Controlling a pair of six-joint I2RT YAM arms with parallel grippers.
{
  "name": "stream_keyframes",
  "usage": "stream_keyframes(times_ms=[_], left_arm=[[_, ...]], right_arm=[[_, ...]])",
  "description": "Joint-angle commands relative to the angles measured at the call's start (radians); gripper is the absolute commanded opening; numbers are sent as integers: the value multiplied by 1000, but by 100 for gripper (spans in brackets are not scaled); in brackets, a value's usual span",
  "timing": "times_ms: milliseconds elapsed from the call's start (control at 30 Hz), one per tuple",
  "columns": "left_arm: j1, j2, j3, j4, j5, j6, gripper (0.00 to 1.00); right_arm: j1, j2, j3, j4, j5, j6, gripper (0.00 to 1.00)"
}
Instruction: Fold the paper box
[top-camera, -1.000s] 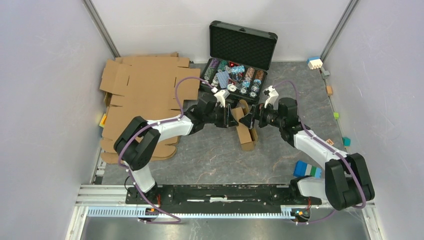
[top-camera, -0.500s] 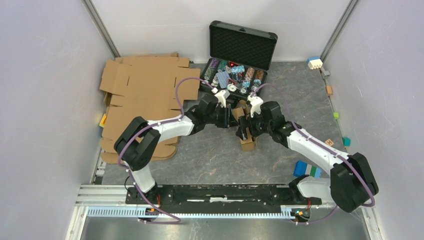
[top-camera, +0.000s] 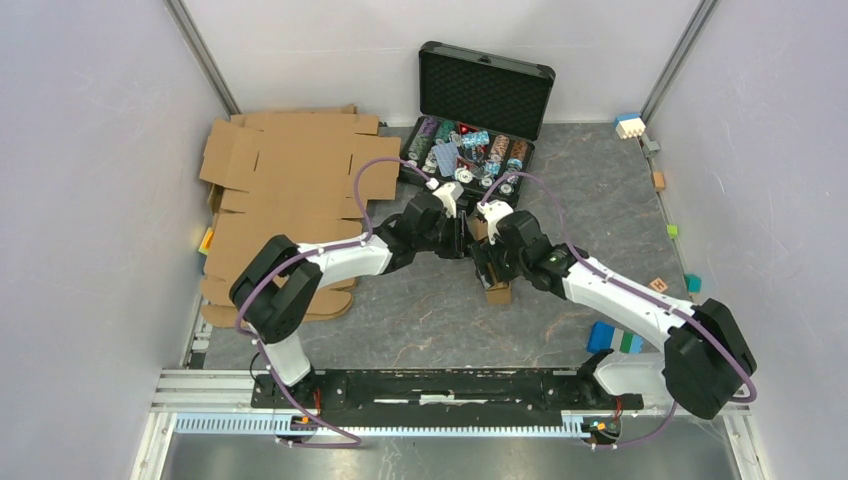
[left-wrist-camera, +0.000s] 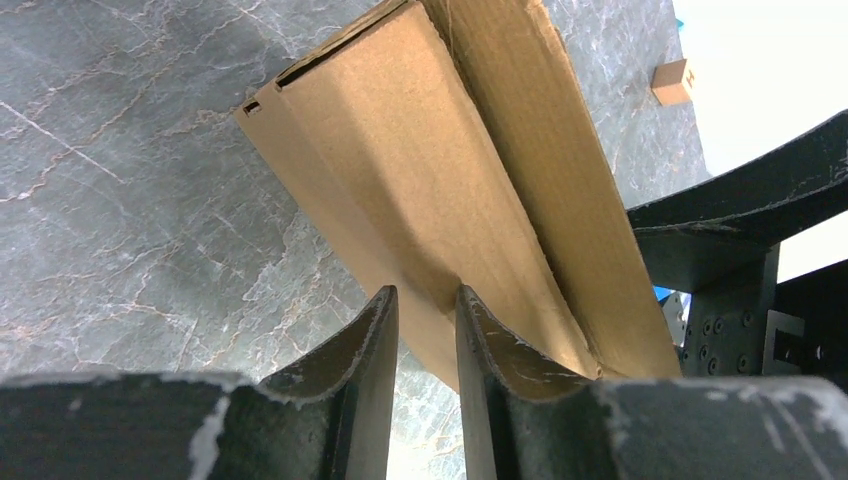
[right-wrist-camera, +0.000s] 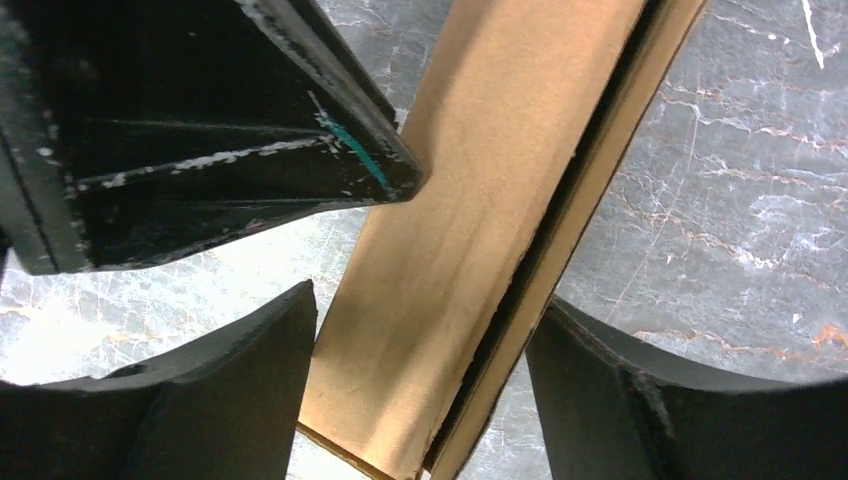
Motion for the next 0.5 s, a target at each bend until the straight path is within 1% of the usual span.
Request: stream_keyframes(times_ms=[0,67,167,267,333,467], left_arm=[[2,-58,-2,-56,-52,14,35],[19,-98,-20,-77,-36,30,36],[45,-186,-52,-138,-23,62,38],[88,-297,-115,-178,-26,84,42],[129,-382,-172,-211,-21,87,43],[182,-522,-278,-211,-22,84,46]], right_arm=[[4,-31,38,-19,71,-15,72],[4,-55,28,-12,64,-27,68],[4,-76,10,0,29,-52,66],[2,-95,-7,24,-40,-78,62],[2,-108,-19,59,-138,-103,61],[2,-106,-37,121,-304,-138,59]])
